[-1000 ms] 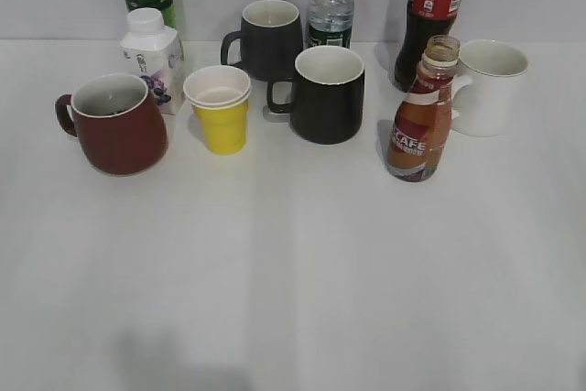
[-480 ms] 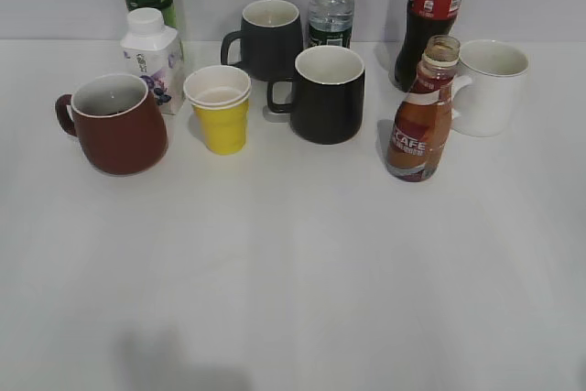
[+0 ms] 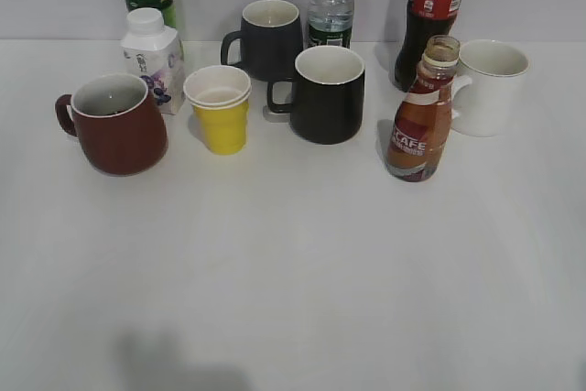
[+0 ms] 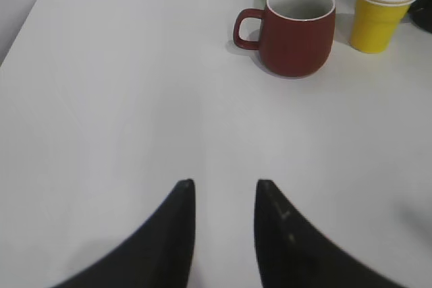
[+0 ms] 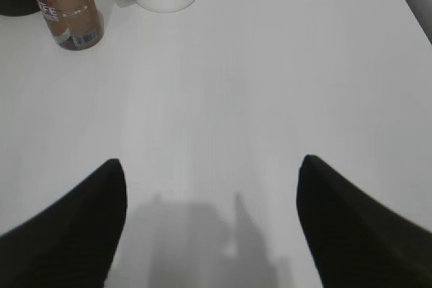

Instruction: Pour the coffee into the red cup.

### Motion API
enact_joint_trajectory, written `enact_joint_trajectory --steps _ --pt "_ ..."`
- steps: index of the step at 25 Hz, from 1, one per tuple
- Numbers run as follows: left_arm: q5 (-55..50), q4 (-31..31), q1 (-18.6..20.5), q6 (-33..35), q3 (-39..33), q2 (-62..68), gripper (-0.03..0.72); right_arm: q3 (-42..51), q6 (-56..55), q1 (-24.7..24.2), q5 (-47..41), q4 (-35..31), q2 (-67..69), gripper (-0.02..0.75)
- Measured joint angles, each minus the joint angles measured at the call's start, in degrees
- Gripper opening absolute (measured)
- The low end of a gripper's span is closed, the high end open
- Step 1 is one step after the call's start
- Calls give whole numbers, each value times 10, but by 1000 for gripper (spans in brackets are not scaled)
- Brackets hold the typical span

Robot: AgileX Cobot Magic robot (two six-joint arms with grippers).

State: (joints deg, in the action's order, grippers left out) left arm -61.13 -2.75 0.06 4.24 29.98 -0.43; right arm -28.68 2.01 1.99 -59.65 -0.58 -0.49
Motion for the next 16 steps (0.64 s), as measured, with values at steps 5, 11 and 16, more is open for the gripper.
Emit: enact_joint_trajectory --steps 5,11,16 --pt "0 0 0 0 0 0 239 0 0 0 0 0 0 587" --pt "0 0 0 0 0 0 239 0 0 0 0 0 0 586" --pt "0 0 0 0 0 0 239 0 0 0 0 0 0 586"
